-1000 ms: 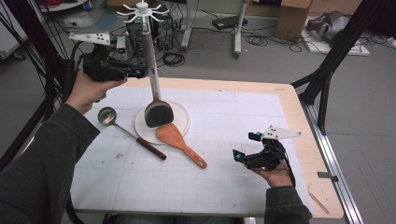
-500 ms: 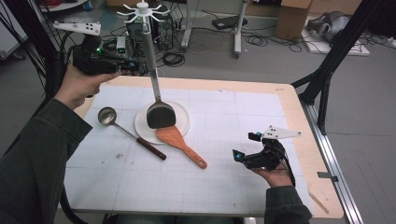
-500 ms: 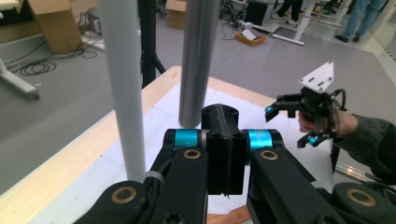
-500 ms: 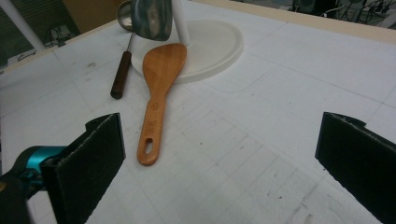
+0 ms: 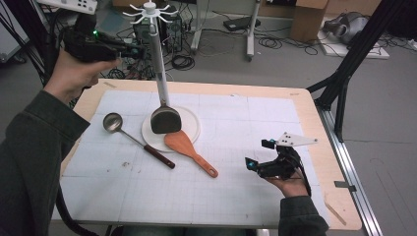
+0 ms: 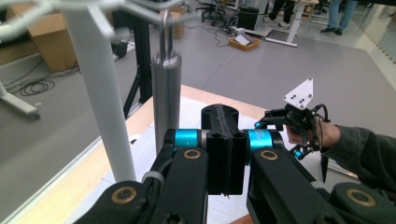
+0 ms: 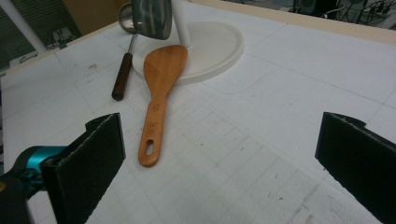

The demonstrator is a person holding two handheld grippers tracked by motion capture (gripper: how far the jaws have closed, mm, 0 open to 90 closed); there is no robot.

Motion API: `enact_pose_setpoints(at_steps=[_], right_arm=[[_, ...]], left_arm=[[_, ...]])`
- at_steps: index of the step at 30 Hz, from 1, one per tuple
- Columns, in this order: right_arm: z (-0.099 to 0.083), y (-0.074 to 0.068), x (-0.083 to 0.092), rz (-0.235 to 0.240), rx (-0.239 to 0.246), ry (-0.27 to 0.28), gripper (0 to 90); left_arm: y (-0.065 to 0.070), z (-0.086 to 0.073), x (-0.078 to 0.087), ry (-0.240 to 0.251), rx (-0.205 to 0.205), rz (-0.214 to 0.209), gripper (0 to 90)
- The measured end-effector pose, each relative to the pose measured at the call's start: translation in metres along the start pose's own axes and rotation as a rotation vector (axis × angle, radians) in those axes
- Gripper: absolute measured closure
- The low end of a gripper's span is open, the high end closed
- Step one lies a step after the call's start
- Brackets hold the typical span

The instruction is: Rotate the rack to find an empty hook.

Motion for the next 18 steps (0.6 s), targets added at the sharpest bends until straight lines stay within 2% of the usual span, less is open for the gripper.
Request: enact_pose_setpoints(at_steps=[2, 10, 18], right_arm=[[0.0, 0.001, 0.0, -0.002, -0.001, 0.003, 0.5], [-0.001, 0.002, 0.0, 0.001, -0.002, 0.006, 0.5], [-0.001, 0.001, 0.001, 0.002, -0.004, 0.006, 0.5]], left_arm=[[-0.001, 0.007, 0.004, 0.008, -0.015, 0.002, 89.7], [-0.007, 0.021, 0.017, 0.032, -0.01, 0.037, 89.7], [-0.008, 0.027, 0.014, 0.033, 0.001, 0.058, 89.7]])
Point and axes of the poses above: each handheld gripper's, and its own axes: x roughly backward along the jaws, z roughly out of its top, y roughly to its right, the point moved 1 cm from there along -x, roughly forward along the jaws, and after that the axes turned 7 degrees about -y, right-handed, at the moved point
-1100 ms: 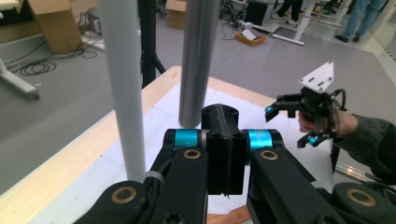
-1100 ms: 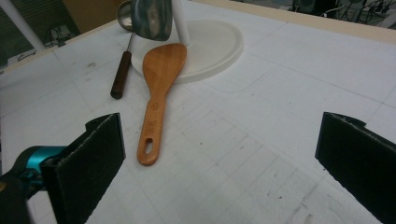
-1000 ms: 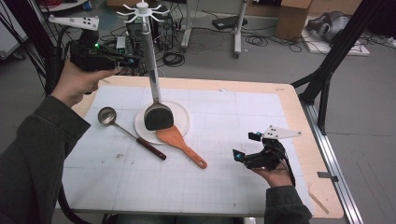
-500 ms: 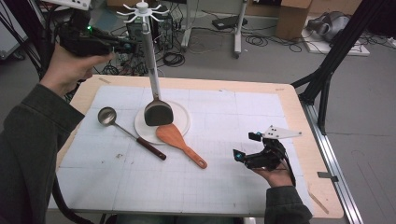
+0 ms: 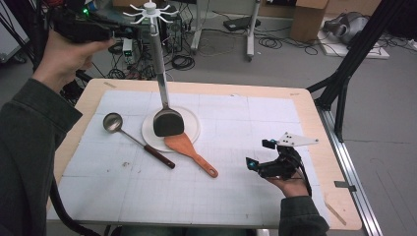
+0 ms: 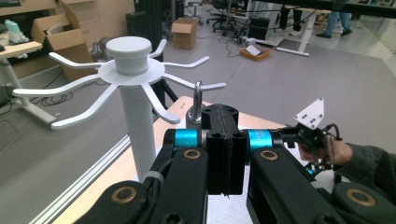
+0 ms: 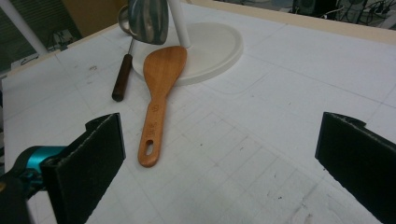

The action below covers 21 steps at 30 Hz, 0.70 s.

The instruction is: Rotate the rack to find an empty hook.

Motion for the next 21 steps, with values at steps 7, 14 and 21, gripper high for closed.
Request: enact_pose_setpoints(at_steps=[7, 14, 21], right_arm=[[0.0, -0.001, 0.001, -0.002, 0.005, 0.003, 0.5], [0.0, -0.001, 0.0, 0.002, 0.007, 0.005, 0.5], [0.0, -0.001, 0.0, 0.001, 0.01, 0.01, 0.5]], left_arm=[[-0.004, 0.0, 0.001, 0.007, 0.016, 0.025, 89.7], [-0.008, -0.001, 0.005, 0.017, 0.027, 0.041, 89.7], [-0.013, -0.003, 0.006, 0.025, 0.032, 0.051, 89.7]])
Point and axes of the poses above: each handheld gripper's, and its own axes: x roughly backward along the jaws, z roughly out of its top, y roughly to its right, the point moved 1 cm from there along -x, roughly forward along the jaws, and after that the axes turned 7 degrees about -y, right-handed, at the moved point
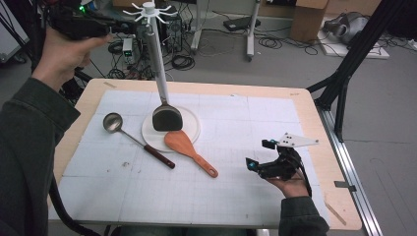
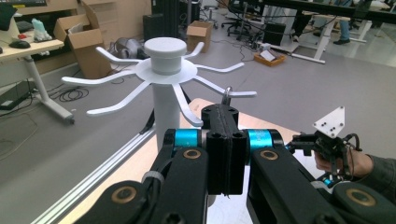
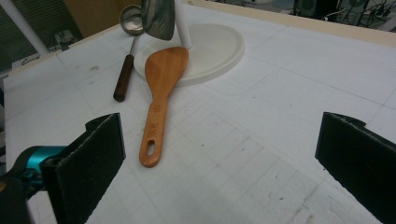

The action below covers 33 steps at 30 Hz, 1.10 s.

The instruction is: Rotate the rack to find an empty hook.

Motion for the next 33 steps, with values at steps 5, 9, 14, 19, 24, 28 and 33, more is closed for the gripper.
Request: enact_pose_setpoints(at_steps=[5, 9, 14, 19, 24, 28, 33], right_arm=[[0.0, 0.0, 0.0, 0.002, 0.002, -0.002, 0.5], [0.0, 0.001, 0.001, 0.0, -0.001, 0.0, 0.5], [0.0, 0.002, 0.001, -0.005, 0.003, 0.005, 0.5], [0.0, 0.001, 0.001, -0.014, 0.004, 0.004, 0.5], [0.001, 0.001, 0.002, -0.025, -0.002, 0.006, 0.5], [0.001, 0.0, 0.002, -0.022, 0.001, 0.003, 0.5], [0.001, 0.0, 0.002, -0.021, 0.005, 0.007, 0.5]], left_arm=[[-0.005, -0.001, 0.001, 0.002, 0.01, 0.018, 89.7], [-0.008, -0.002, 0.004, 0.01, 0.024, 0.022, 89.7], [-0.004, -0.002, 0.008, 0.015, 0.01, 0.009, 89.7], [0.004, -0.003, 0.012, 0.017, -0.005, -0.013, 89.7], [0.017, -0.002, 0.009, 0.001, -0.026, -0.043, 89.7], [0.026, 0.001, 0.003, -0.004, -0.052, -0.071, 89.7], [0.032, 0.004, -0.008, -0.004, -0.06, -0.103, 89.7]])
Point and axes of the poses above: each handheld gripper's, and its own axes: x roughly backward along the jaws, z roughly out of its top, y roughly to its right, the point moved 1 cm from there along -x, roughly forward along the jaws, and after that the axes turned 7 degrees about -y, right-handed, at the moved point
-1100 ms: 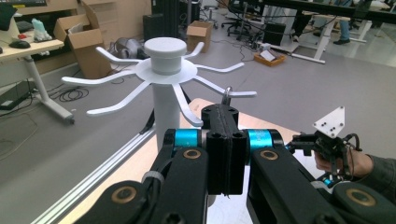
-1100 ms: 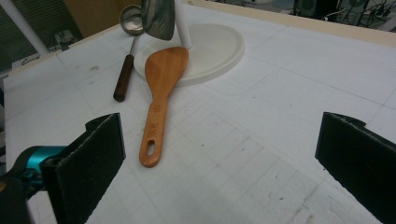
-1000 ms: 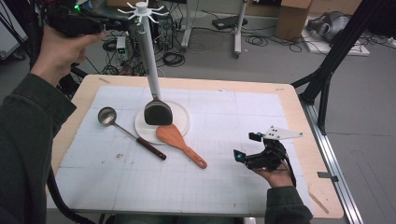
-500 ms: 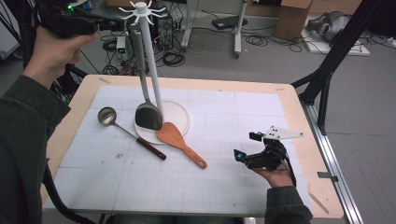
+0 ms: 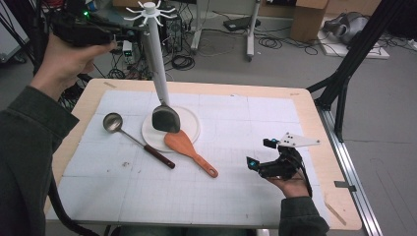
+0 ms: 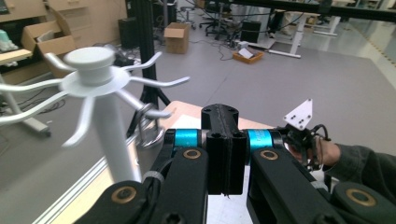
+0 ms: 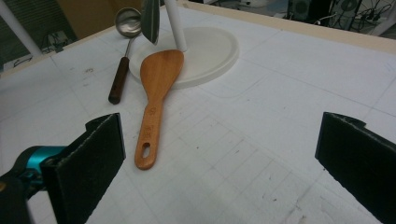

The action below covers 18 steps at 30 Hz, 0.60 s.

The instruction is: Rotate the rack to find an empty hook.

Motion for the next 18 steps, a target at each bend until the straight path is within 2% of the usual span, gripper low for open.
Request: enact_pose_setpoints(at_steps=[6, 11, 18], right_arm=[[0.0, 0.001, 0.0, 0.001, -0.001, 0.0, 0.5], [0.0, 0.001, 0.0, 0.0, 0.0, -0.001, 0.5], [0.0, 0.001, 0.0, 0.002, -0.001, 0.003, 0.5]], left_arm=[[0.002, 0.004, -0.013, -0.006, -0.015, -0.019, 89.7], [-0.002, 0.004, -0.018, -0.001, -0.002, 0.003, 89.7], [-0.008, 0.003, -0.016, 0.013, 0.011, 0.033, 89.7]])
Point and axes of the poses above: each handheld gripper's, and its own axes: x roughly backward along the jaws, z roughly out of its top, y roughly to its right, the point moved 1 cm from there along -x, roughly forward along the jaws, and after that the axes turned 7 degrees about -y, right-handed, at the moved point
